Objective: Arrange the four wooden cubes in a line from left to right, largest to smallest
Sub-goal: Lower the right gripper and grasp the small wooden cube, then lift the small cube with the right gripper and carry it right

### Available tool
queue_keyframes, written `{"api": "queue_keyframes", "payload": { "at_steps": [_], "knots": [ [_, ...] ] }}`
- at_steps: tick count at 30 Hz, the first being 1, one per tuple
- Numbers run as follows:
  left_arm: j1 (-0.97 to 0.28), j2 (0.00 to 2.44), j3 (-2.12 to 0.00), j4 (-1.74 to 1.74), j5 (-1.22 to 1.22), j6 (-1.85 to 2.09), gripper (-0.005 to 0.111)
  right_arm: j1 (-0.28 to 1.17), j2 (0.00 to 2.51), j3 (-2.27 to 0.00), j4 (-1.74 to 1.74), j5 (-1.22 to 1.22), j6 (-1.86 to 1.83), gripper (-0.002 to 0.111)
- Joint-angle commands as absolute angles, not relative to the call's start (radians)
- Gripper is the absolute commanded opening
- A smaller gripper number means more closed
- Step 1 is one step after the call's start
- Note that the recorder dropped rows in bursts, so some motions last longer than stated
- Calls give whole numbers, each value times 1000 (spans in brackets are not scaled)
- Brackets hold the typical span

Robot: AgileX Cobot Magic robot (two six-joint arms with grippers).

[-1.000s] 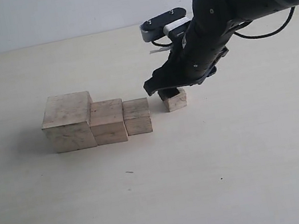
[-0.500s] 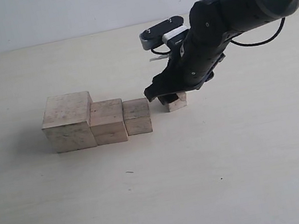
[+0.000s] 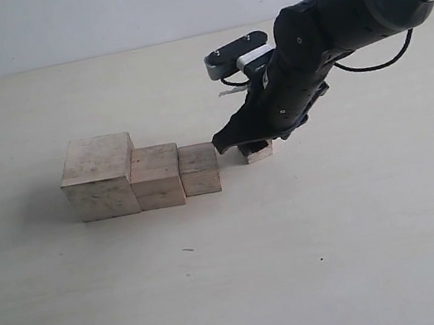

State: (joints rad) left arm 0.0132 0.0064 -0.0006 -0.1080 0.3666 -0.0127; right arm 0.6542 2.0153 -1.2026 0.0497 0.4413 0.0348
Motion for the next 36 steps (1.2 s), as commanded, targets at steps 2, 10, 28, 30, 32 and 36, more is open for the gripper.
{"api": "queue_keyframes", "payload": {
  "at_steps": [2,10,28,30,32,36],
  "knots": [
    [6,0,0,-107,361,-11,0,651,1939,-1205,41,484,0,0],
    [6,0,0,-107,361,-11,0,651,1794,-1205,81,833,-838,0],
    [6,0,0,-107,361,-11,0,617,1802,-1205,216,732,-1077,0],
    [6,0,0,-107,361,-11,0,581,1804,-1205,308,732,-1157,0],
    [6,0,0,-107,361,-11,0,536,1806,-1205,442,758,-1265,0],
    [6,0,0,-107,361,-11,0,473,1830,-1205,562,833,-1490,0]
  ]
}}
